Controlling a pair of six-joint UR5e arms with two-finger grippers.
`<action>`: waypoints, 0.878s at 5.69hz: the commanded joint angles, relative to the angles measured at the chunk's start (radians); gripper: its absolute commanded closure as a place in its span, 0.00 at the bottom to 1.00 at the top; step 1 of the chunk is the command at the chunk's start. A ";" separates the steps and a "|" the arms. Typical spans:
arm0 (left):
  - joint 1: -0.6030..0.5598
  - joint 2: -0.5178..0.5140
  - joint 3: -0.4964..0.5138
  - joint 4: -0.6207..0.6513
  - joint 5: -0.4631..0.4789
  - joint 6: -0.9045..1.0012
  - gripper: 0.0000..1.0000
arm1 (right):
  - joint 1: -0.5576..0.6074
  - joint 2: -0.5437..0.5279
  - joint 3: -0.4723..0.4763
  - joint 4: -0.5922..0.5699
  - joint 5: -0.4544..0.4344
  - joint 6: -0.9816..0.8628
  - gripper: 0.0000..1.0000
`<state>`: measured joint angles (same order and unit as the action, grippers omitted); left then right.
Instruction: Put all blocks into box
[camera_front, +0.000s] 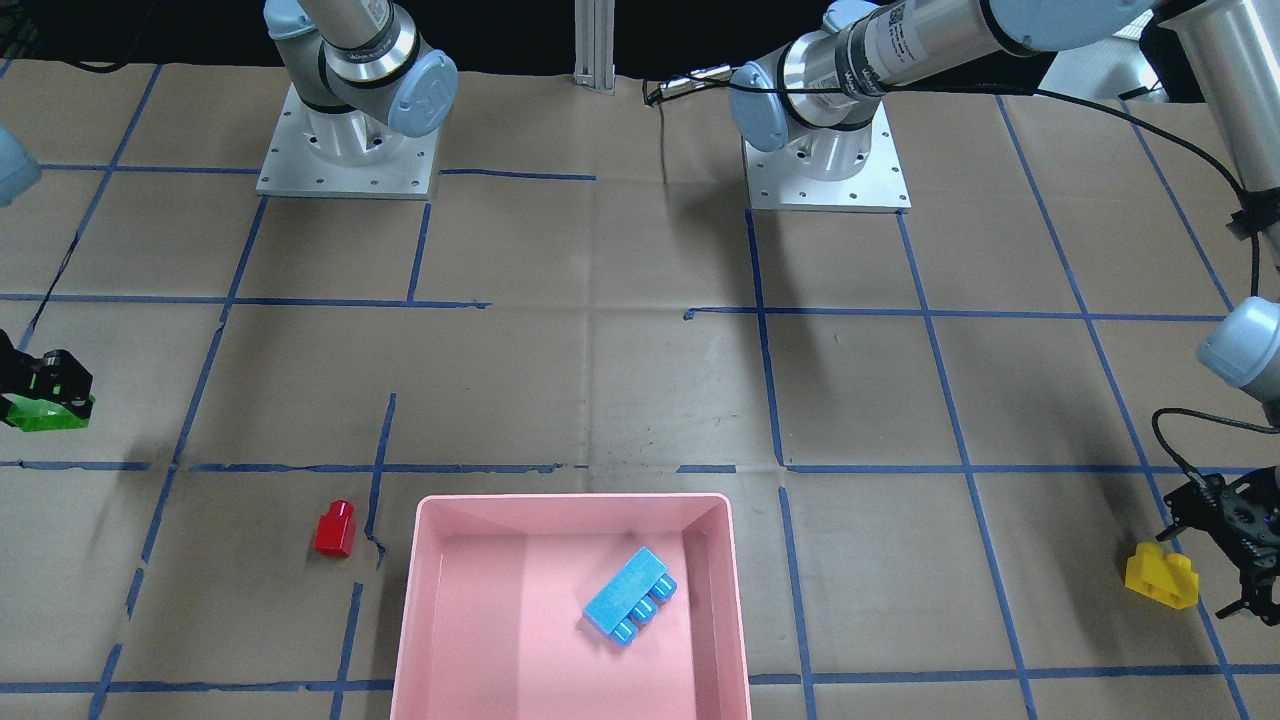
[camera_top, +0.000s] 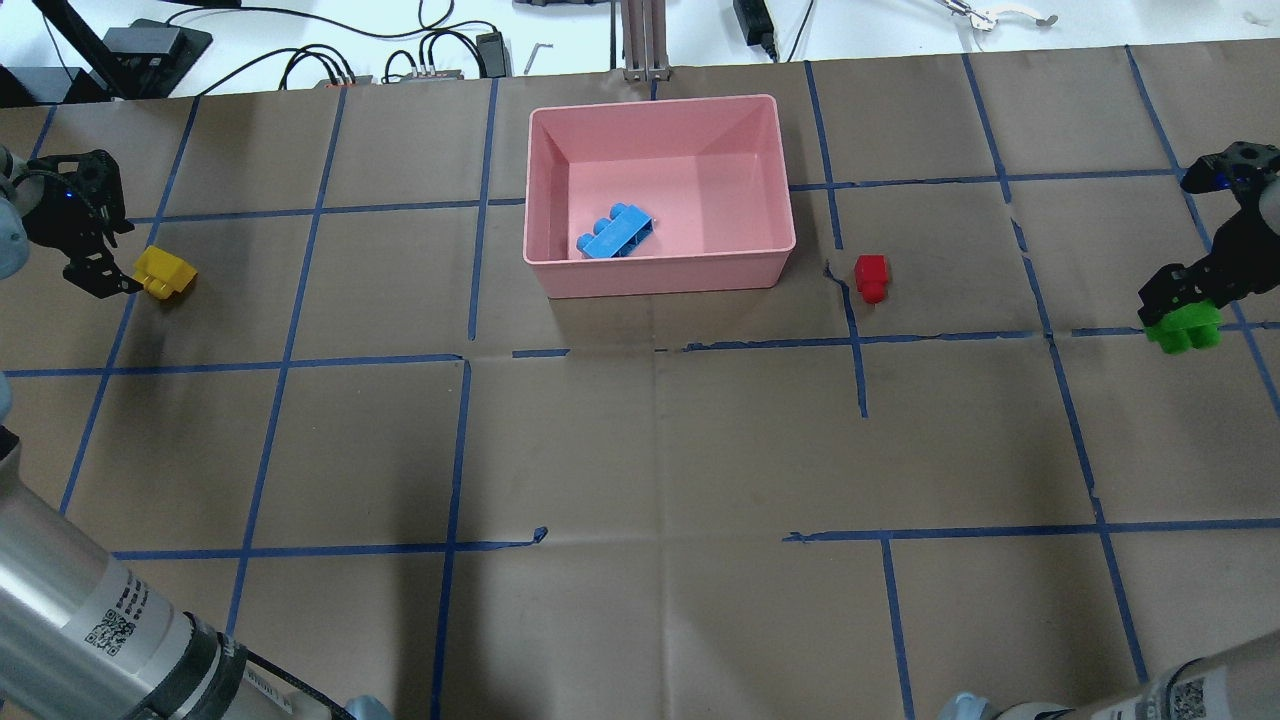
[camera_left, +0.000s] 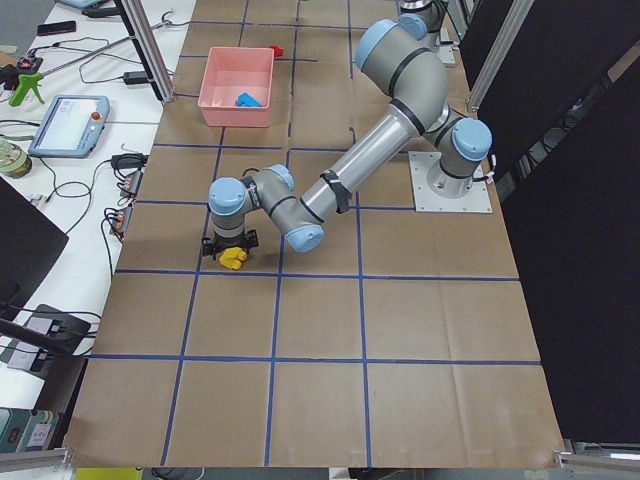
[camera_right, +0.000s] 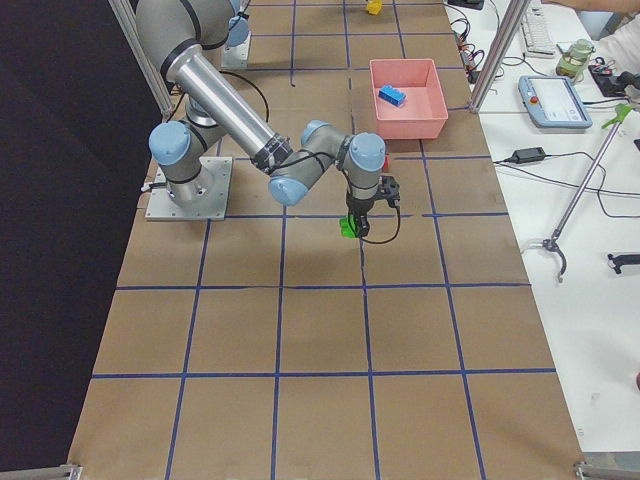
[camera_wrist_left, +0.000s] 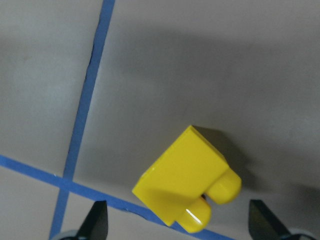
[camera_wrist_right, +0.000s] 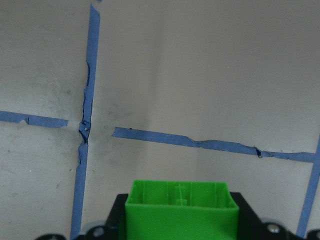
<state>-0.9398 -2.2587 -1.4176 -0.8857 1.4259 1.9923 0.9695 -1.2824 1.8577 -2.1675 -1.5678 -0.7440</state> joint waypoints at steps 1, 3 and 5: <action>-0.004 -0.001 -0.001 0.010 -0.025 0.040 0.01 | 0.000 0.000 0.000 0.000 0.000 0.000 0.49; -0.007 0.002 -0.001 0.008 -0.035 0.246 0.01 | 0.000 0.000 0.000 0.000 0.000 0.000 0.49; -0.017 0.024 -0.043 -0.009 -0.027 0.374 0.01 | 0.000 0.000 0.000 0.000 0.000 0.000 0.49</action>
<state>-0.9550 -2.2424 -1.4439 -0.8908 1.3949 2.3132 0.9695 -1.2824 1.8577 -2.1675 -1.5677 -0.7440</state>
